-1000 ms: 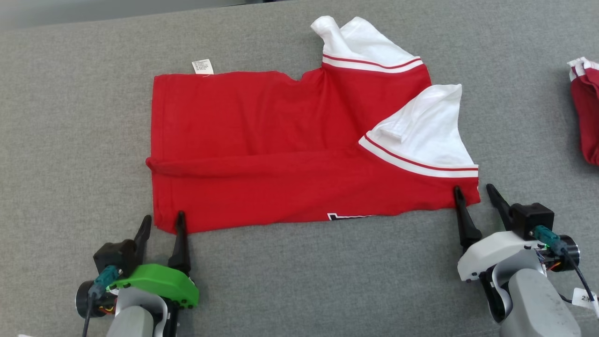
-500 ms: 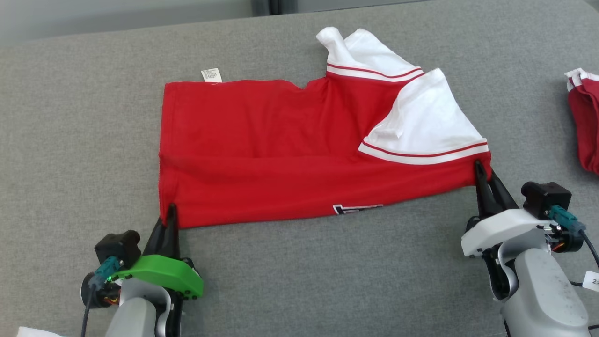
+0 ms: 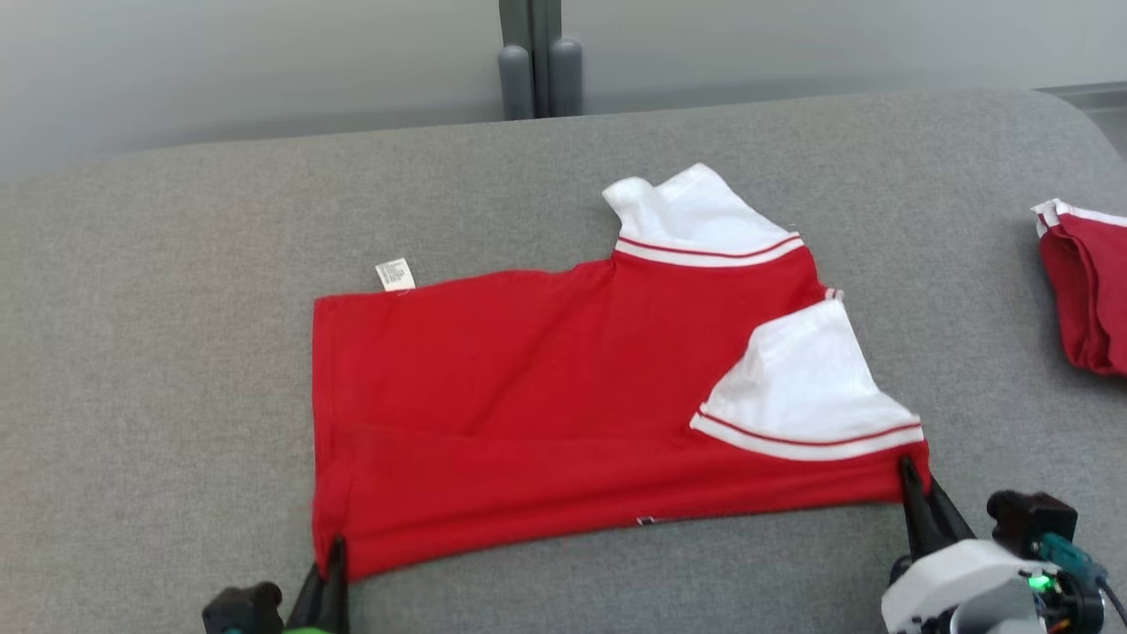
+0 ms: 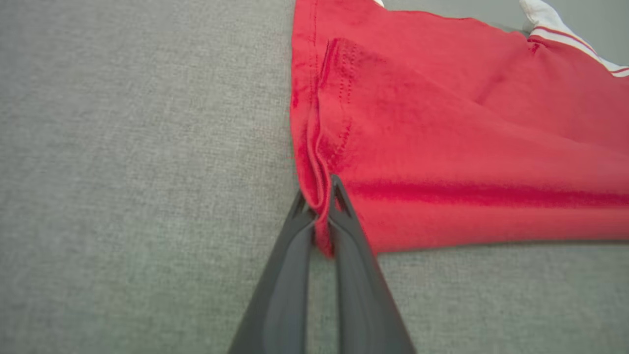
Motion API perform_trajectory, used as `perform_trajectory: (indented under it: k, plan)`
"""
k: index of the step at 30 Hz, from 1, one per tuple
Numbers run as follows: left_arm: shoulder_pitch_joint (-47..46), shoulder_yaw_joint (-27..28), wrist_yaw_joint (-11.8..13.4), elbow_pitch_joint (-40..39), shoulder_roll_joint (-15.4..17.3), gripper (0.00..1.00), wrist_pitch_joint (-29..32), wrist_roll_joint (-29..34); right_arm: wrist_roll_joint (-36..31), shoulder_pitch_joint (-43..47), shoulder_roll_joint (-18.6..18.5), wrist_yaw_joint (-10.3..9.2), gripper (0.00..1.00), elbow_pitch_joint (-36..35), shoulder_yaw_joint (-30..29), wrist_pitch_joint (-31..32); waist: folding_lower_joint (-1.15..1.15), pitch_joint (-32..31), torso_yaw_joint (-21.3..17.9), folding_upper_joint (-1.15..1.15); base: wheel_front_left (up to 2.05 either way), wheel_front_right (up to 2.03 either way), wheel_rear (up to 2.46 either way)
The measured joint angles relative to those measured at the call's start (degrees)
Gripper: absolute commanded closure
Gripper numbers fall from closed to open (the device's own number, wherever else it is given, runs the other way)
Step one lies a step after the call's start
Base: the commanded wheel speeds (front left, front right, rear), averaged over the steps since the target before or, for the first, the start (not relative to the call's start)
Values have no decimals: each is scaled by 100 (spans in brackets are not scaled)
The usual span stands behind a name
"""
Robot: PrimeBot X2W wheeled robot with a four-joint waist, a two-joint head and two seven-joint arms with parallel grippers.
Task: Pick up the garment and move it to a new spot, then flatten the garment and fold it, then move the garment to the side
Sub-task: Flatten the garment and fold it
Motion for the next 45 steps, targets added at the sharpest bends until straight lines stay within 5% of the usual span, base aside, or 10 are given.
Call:
perform_trajectory:
  k: [4,5,6,7,16,35,36,37,38,45]
  plan:
    - [346,-182,35,133,-10,99,0,-285,68,445,-2,0,100,70,-24,1,0,-128,32,0,0,0,0]
    - [370,-237,52,154,-10,37,-1,-327,70,494,-2,0,66,104,-26,1,0,-132,43,0,0,0,0]
    - [376,-272,64,149,-9,0,-2,-335,73,517,-2,0,27,107,-29,0,0,-122,48,0,0,0,0]
    - [376,-288,90,120,-8,0,-2,-352,71,517,-3,0,0,104,-40,0,0,-107,51,0,0,0,0]
    - [-642,-5,107,-176,1,0,-1,-10,-292,-325,-19,-2,0,-152,-55,0,0,312,48,0,0,0,0]
    - [-3328,-368,19,1716,617,0,-1,78,-1084,-2593,-20,-2,0,472,525,0,0,1557,-144,0,0,0,0]
    - [-3378,-419,19,1766,625,15,-7,38,-1144,-2684,-19,-2,0,559,550,0,0,1613,-147,0,0,0,0]
    - [-3422,-442,19,1801,639,67,-10,20,-1190,-2761,-15,-2,0,636,559,0,0,1652,-148,0,0,0,0]
    - [-3483,-468,19,1836,669,100,-13,15,-1246,-2870,-13,-2,0,721,560,0,0,1697,-146,0,0,0,0]
    - [-3597,-630,16,1669,638,100,-8,-77,-1474,-3707,-157,-2,0,1259,447,30,0,1834,26,0,0,0,0]
